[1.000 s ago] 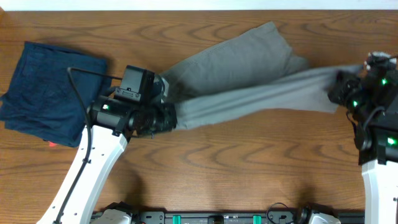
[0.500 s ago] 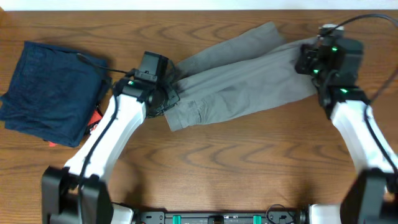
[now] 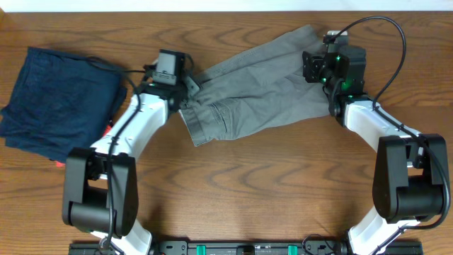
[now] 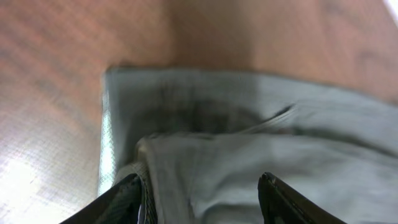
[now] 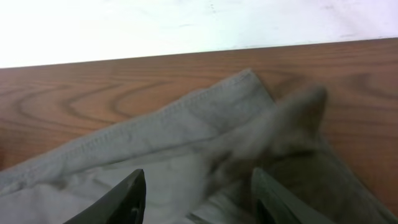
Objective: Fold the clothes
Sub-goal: 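Grasp the right side of the shorts with the right gripper and pull outward, then hold the waistband with the left gripper and stretch the shorts flat with the right, then lift the right leg end with the right gripper and fold it toward the left gripper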
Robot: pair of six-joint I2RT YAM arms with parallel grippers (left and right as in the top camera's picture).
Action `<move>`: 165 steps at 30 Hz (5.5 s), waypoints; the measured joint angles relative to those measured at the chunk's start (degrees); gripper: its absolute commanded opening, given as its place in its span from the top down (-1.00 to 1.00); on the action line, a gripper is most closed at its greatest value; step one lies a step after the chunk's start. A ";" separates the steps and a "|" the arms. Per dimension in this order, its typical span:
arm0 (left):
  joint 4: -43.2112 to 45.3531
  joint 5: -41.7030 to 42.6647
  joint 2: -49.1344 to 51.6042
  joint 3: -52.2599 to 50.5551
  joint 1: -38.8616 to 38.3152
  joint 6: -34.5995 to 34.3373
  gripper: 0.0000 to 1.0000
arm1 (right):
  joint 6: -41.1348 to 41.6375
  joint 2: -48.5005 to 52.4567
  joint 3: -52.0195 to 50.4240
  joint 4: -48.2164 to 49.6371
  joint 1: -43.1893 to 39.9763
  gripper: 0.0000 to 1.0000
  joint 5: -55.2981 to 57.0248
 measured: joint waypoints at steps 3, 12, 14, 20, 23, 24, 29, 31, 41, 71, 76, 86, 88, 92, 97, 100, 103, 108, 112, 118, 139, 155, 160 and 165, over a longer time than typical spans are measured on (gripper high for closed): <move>0.22 4.46 -0.66 0.00 2.69 0.02 -0.24 | 0.00 -0.76 0.04 -3.26 -0.50 -0.07 1.70; -17.97 10.73 -2.16 0.02 4.39 6.23 -0.26 | -0.59 -2.95 0.50 -22.64 -4.07 0.19 8.72; -20.09 10.78 -2.16 0.02 4.26 6.80 -0.26 | -0.96 -1.73 0.50 -23.98 -4.55 0.18 9.25; -21.92 10.78 -2.16 0.02 3.76 9.18 -0.26 | -1.95 4.55 0.50 -24.50 -4.57 0.02 9.81; -22.97 10.78 -2.16 0.02 3.26 10.29 -0.25 | -2.38 5.16 1.25 -26.88 -4.57 0.25 9.94; -23.63 10.78 -2.16 0.02 3.06 10.51 -0.26 | -2.54 5.16 1.66 -28.35 -4.57 0.37 10.01; -26.84 10.78 -2.16 0.02 2.95 12.41 -0.26 | -1.18 3.67 3.67 -41.53 -4.59 0.84 10.40; -27.85 10.78 -2.16 0.02 2.95 13.73 -0.30 | 0.63 2.56 4.02 -49.00 -4.68 0.89 10.64; -29.00 10.78 -2.16 0.02 2.95 18.45 -0.47 | 7.15 -1.07 2.21 -64.81 -5.33 0.46 12.02; -28.70 10.78 -2.16 0.02 2.95 19.28 -0.47 | 11.72 3.13 0.61 -6.19 -5.95 0.11 10.88; -28.87 10.78 -2.16 0.02 2.95 19.45 -0.70 | 10.82 2.82 0.76 -14.43 -5.92 0.15 7.85; -18.34 10.82 -2.12 0.02 2.95 22.84 -0.96 | 1.90 -15.02 0.46 -37.79 -5.95 -0.15 6.29; -16.31 10.84 -1.90 0.02 2.95 23.85 -0.96 | 1.16 -18.36 0.63 -40.85 -5.95 -0.17 6.38; -14.78 10.99 0.33 0.02 2.95 24.90 -0.96 | 0.44 -20.35 0.66 -45.55 -5.95 -0.18 6.43; -12.52 15.96 5.84 0.02 2.95 26.21 -0.96 | -0.02 -20.13 0.63 -48.83 -5.95 -0.16 6.56; -12.11 18.99 7.87 0.39 2.95 26.86 -0.90 | -0.22 -20.13 0.63 -48.96 -5.95 -0.12 6.51; -11.61 21.59 8.79 0.76 2.91 27.32 -0.61 | -0.74 -20.13 0.63 -48.92 -5.95 -0.09 5.51; -11.50 26.69 10.95 1.14 2.21 28.89 0.86 | -2.25 -19.98 0.63 -48.81 -5.70 -0.01 1.18; -12.07 28.57 12.70 1.09 1.11 30.01 0.88 | -3.37 -18.80 0.63 -48.70 -4.22 0.07 -1.44; -17.42 29.38 10.88 1.05 1.22 30.21 0.88 | -5.51 -14.51 0.63 -48.46 -0.17 0.43 -8.90; -23.74 29.14 -22.43 1.05 2.05 27.76 0.88 | -2.27 7.56 1.18 -27.91 25.70 0.37 -25.18; -25.07 29.11 -23.26 1.05 2.32 26.95 0.87 | -4.74 -11.54 6.12 -52.04 7.67 0.17 -7.08; -25.05 29.14 -23.26 1.05 2.21 26.93 0.88 | -8.52 -11.41 4.68 -57.96 0.24 0.19 -4.74; -23.30 28.85 -22.91 1.05 -1.01 26.71 0.87 | -10.08 -7.61 -0.39 -55.78 -0.37 0.20 -4.39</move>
